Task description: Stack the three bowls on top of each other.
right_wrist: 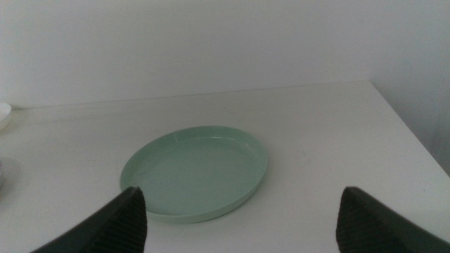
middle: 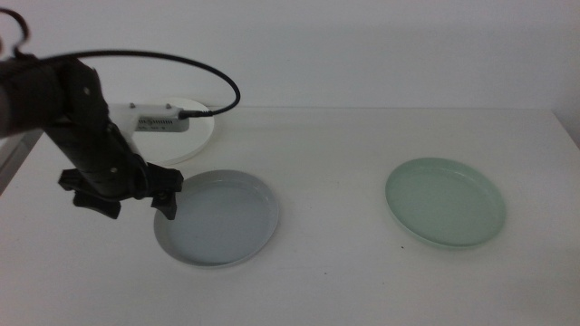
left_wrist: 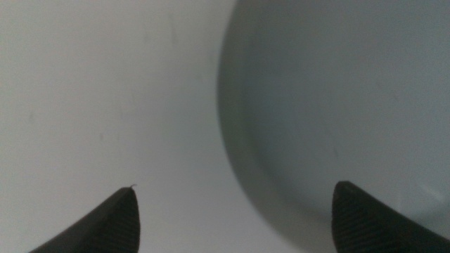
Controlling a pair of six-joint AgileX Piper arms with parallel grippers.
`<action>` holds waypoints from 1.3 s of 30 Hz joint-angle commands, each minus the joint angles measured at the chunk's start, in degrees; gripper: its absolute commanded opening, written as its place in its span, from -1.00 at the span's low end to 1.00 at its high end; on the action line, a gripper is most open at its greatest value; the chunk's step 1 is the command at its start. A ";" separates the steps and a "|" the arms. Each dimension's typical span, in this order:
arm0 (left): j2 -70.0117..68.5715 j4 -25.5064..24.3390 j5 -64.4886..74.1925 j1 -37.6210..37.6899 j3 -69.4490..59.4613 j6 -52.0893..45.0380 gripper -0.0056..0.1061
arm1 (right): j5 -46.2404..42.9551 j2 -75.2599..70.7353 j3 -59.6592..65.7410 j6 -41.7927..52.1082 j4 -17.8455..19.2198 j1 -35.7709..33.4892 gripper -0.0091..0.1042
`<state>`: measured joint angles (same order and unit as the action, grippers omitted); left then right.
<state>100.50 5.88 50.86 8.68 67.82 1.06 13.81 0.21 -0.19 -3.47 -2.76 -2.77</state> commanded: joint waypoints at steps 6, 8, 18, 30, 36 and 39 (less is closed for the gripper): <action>7.09 -0.09 -10.81 0.45 0.38 0.47 0.78 | -0.64 -0.21 0.19 0.50 0.51 -0.03 0.80; 8.34 0.16 -11.82 0.45 0.38 0.47 0.78 | -0.64 -0.21 0.19 0.50 0.51 -0.03 0.80; 10.09 0.86 -11.21 0.45 0.38 -0.05 0.26 | -0.64 -0.21 0.19 0.50 0.51 -0.03 0.80; 7.10 -0.81 -5.97 0.57 2.47 0.50 -0.93 | -0.64 -0.21 0.19 0.50 0.51 -0.03 0.80; 2.73 -2.53 5.10 3.28 12.09 0.99 -0.93 | -0.64 -0.21 0.19 0.50 0.51 -0.03 0.80; 4.26 -2.53 7.42 5.98 17.28 0.99 -0.93 | -0.64 -0.21 0.19 0.50 0.51 -0.03 0.80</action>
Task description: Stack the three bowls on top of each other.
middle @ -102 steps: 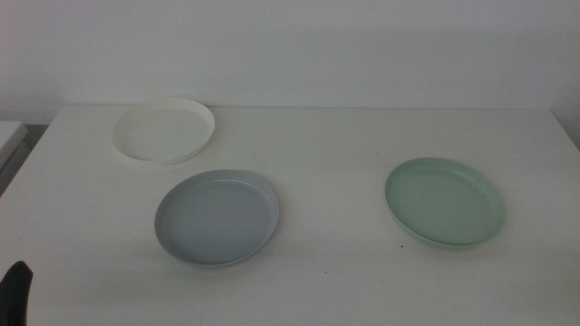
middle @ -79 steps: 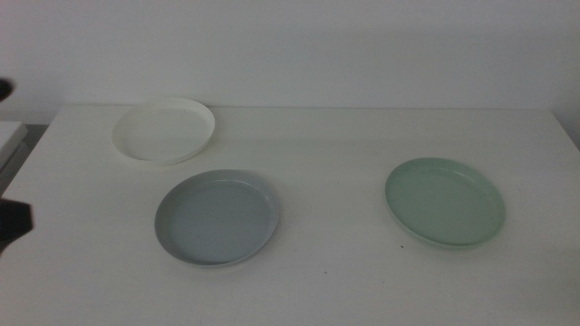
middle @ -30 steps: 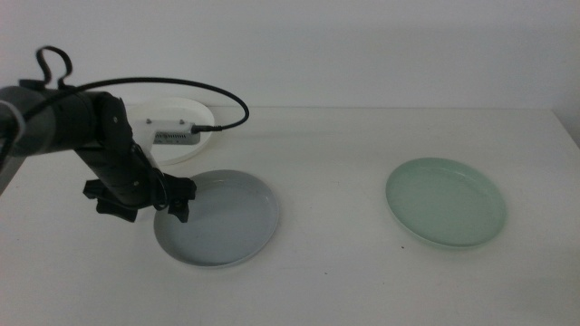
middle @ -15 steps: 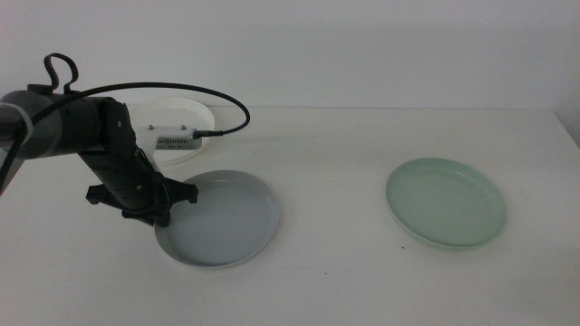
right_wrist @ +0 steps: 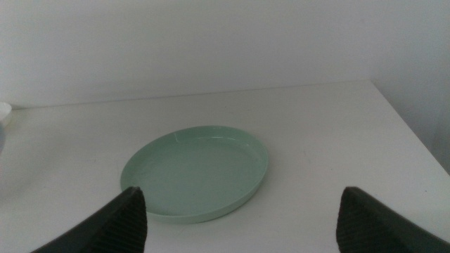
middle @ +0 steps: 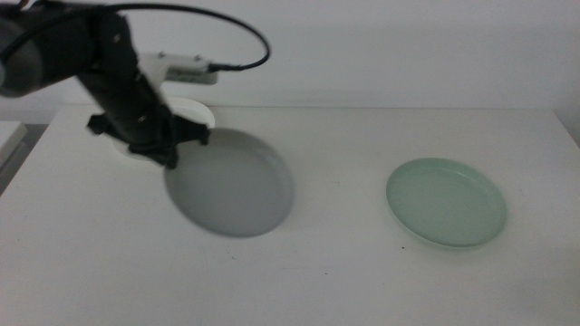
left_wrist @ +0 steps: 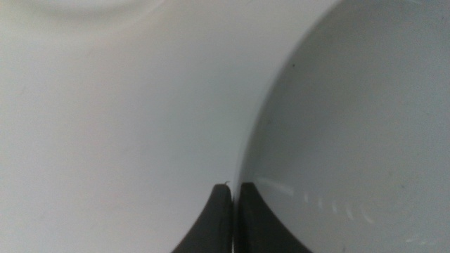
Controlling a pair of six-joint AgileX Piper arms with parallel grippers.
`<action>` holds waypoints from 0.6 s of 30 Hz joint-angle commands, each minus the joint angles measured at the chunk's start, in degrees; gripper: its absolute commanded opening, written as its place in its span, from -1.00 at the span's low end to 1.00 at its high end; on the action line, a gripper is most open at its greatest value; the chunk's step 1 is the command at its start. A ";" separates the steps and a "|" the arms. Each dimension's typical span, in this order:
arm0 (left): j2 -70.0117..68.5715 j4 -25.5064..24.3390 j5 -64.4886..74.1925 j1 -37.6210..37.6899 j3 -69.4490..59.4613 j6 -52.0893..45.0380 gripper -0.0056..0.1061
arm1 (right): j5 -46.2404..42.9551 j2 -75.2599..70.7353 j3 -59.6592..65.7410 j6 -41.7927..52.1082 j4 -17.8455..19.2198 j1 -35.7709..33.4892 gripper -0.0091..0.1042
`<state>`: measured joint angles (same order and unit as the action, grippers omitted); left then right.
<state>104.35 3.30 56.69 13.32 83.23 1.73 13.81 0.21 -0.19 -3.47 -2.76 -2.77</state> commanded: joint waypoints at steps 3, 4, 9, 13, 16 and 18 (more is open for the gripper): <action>3.15 0.14 1.98 4.54 5.96 1.16 -0.93 | -0.64 -0.21 0.19 0.50 0.51 -0.03 0.80; 4.36 0.14 2.08 5.70 7.11 1.59 -0.93 | -0.64 -0.21 0.19 0.50 0.51 -0.03 0.80; 9.92 1.99 1.26 10.67 10.86 1.82 -0.93 | -0.64 -0.21 0.19 0.50 0.51 -0.03 0.80; 13.45 2.13 0.00 13.34 12.52 1.82 -0.93 | -0.64 -0.21 0.19 0.50 0.51 -0.03 0.80; 15.15 3.10 -1.68 13.85 12.64 1.95 -0.93 | -0.64 -0.21 0.19 0.50 0.51 -0.03 0.80; 15.79 3.83 -2.09 13.85 12.75 1.81 -0.93 | -0.64 -0.21 0.19 0.50 0.51 -0.03 0.80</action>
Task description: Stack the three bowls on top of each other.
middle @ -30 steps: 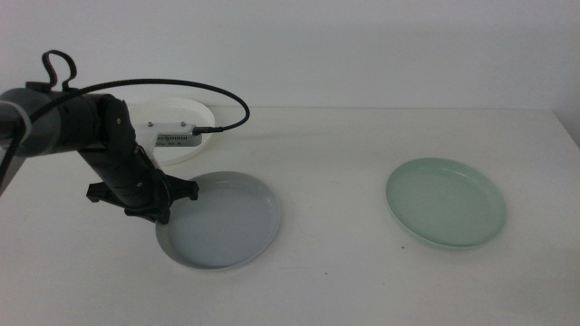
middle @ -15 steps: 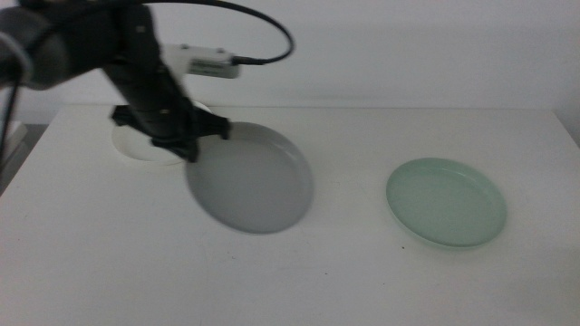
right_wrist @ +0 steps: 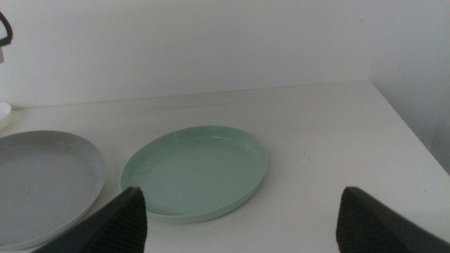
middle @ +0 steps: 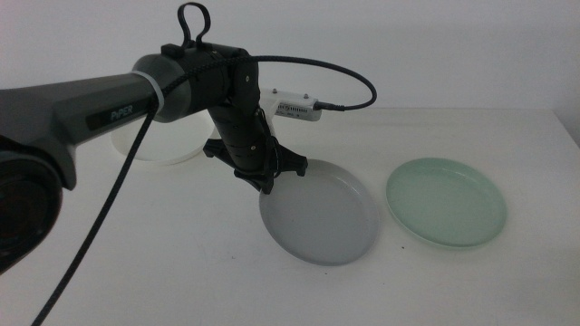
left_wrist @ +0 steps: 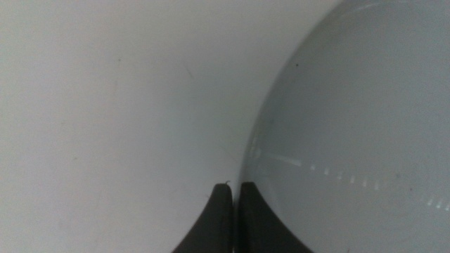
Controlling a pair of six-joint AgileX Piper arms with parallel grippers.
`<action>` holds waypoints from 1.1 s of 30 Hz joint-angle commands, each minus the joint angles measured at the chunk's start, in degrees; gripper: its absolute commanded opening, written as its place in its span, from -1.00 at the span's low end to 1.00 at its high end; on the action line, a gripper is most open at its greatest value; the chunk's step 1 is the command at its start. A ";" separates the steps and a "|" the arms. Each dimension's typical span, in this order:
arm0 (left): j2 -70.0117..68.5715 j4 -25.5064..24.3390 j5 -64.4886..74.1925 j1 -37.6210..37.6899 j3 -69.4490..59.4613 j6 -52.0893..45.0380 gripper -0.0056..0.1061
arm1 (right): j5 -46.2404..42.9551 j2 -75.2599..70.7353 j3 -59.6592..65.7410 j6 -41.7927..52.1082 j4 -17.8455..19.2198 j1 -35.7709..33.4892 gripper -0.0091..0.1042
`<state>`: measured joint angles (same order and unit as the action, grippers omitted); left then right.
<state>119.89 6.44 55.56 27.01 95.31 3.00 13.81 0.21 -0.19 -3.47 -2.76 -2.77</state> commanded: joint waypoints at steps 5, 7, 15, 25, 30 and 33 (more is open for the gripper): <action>0.77 0.58 -1.34 -0.10 0.67 0.40 -0.91 | -0.64 -0.21 0.19 0.50 0.51 -0.03 0.80; 0.79 0.48 -1.58 -0.21 0.67 0.32 -0.87 | -0.64 -0.21 0.19 0.50 0.51 -0.03 0.80; 0.79 -1.68 -1.33 -0.33 0.77 -3.33 -0.23 | -0.53 -0.21 0.19 0.50 0.51 -0.03 0.80; -5.95 -1.63 1.46 -4.58 2.76 -4.28 0.78 | -0.53 -0.21 0.19 0.50 0.51 -0.03 0.80; -12.60 -4.66 3.34 -9.23 2.76 0.19 0.78 | -0.53 -0.21 0.19 0.50 0.51 -0.03 0.80; -14.49 -5.36 4.00 -13.44 3.26 2.50 0.78 | -0.53 -0.21 0.19 0.50 0.51 -0.03 0.80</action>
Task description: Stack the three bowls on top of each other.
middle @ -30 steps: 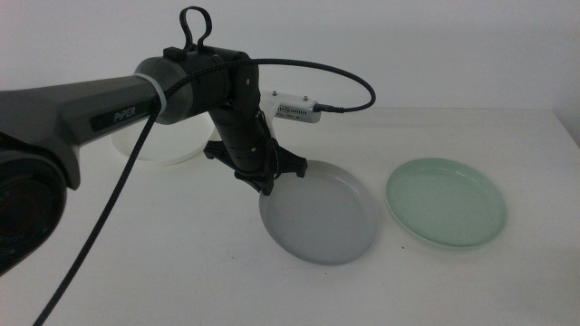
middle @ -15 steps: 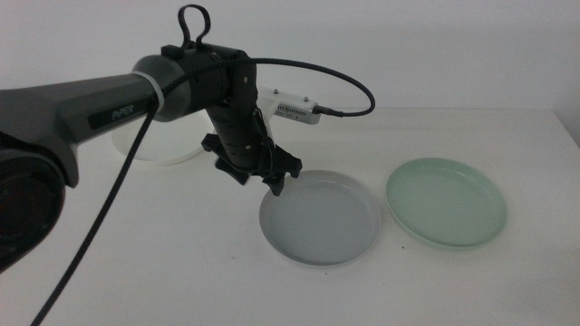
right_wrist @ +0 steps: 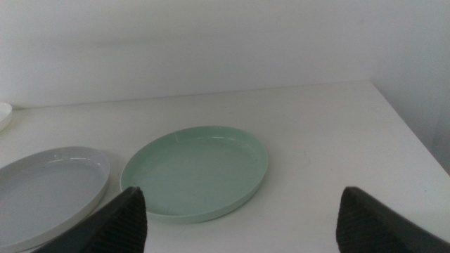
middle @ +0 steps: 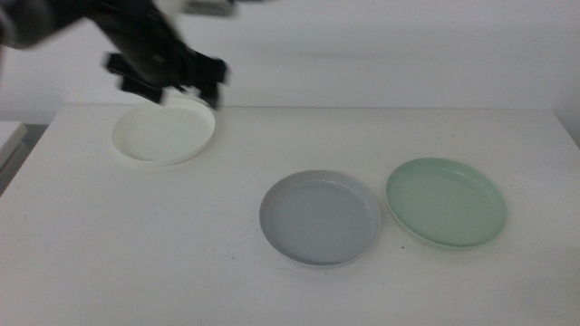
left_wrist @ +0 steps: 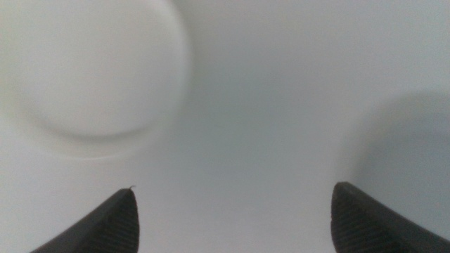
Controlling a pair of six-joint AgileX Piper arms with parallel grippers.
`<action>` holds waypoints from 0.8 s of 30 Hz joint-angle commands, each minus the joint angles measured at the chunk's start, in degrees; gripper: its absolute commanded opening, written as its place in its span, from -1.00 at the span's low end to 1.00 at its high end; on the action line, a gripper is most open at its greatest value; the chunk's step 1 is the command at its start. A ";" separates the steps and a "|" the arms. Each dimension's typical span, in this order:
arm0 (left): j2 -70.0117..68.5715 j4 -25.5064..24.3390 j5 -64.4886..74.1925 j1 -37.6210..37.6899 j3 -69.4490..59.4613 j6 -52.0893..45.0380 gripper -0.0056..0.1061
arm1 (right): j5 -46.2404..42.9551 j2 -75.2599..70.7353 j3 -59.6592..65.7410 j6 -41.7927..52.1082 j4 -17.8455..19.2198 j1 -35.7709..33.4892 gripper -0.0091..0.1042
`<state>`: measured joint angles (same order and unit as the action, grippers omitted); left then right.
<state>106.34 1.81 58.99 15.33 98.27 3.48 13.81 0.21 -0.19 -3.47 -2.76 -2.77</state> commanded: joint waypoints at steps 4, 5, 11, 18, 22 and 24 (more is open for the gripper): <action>0.23 -0.34 2.70 -8.24 4.77 1.70 0.78 | -0.53 -0.21 0.19 0.50 0.51 -0.03 0.80; 1.01 -0.34 3.13 -9.85 6.42 1.43 0.78 | -0.53 -0.21 0.19 0.50 0.51 -0.03 0.80; 9.58 0.84 5.71 -17.88 16.75 0.29 0.78 | -0.53 -0.21 0.19 0.50 0.51 -0.03 0.80; 20.44 5.70 2.95 -23.63 22.37 -4.52 0.78 | -0.53 -0.21 0.19 0.50 0.51 -0.03 0.80; 25.35 8.40 -3.50 -25.05 22.37 -5.44 0.78 | -0.53 -0.21 0.19 0.50 0.51 -0.03 0.80; 27.52 8.81 -5.55 -25.05 22.37 -6.74 0.78 | -0.53 -0.21 0.19 0.50 0.51 -0.03 0.80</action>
<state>132.73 9.37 55.97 -9.66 119.97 -2.46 13.81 0.21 -0.19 -3.47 -2.76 -2.77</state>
